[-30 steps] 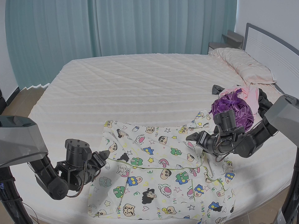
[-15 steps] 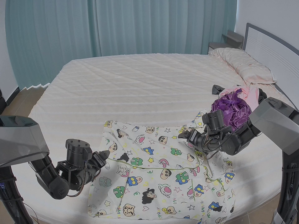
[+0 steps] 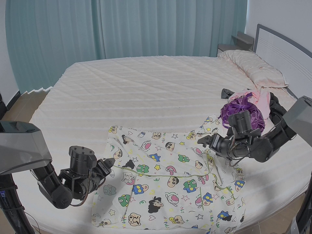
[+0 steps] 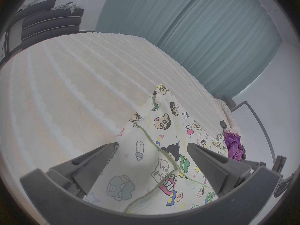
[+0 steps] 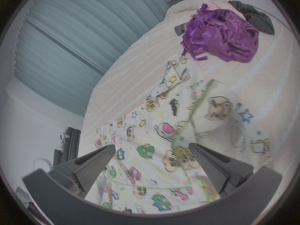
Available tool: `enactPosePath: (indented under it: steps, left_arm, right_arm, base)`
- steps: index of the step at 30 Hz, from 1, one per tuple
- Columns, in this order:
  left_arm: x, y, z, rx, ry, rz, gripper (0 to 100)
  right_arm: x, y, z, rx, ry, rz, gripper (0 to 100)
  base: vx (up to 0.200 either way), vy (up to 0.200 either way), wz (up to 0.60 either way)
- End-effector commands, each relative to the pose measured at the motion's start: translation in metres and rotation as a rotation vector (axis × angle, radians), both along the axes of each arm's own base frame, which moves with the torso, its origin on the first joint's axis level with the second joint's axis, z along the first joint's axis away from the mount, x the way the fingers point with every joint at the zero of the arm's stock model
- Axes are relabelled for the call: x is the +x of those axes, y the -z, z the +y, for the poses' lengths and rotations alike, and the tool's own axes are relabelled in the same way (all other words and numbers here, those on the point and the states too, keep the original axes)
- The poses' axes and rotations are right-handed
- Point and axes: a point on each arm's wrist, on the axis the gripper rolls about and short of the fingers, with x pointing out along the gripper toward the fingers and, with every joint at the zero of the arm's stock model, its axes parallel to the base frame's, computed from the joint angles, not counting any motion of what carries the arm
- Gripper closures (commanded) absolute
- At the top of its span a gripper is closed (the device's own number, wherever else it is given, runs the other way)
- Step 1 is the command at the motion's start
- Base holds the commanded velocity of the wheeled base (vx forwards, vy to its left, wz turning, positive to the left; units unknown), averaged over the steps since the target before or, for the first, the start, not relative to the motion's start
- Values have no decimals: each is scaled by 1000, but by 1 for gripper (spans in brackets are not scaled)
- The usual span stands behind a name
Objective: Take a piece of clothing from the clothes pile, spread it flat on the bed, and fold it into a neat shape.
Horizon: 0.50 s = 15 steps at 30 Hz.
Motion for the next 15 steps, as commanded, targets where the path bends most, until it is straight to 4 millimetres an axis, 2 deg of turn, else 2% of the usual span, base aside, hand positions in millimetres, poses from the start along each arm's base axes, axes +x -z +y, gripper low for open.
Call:
enactPosePath:
  steps: [1,9,12,13,15]
  left_arm:
    - [-1,1,-1,0,4,4,0]
    - [-1,0,-2,-18,-6,1,0]
    - [-1,0,-2,-18,-4,2,0]
    - [-3,0,-4,-17,5,4,0]
    - [-3,0,-5,-16,6,5,0]
  right_arm:
    - [-37,-24,-47,-46,41,-40,0]
    - [-54,-7,-93,-141,57,-10,0]
    - [-54,-4,-95,-148,57,-3,0]
    - [-54,9,-103,-167,35,37,0]
    - [-52,17,-106,-181,27,57,0]
  base:
    - [0,0,0]
    - [0,0,0]
    - [0,0,0]
    - [0,0,0]
    - [0,0,0]
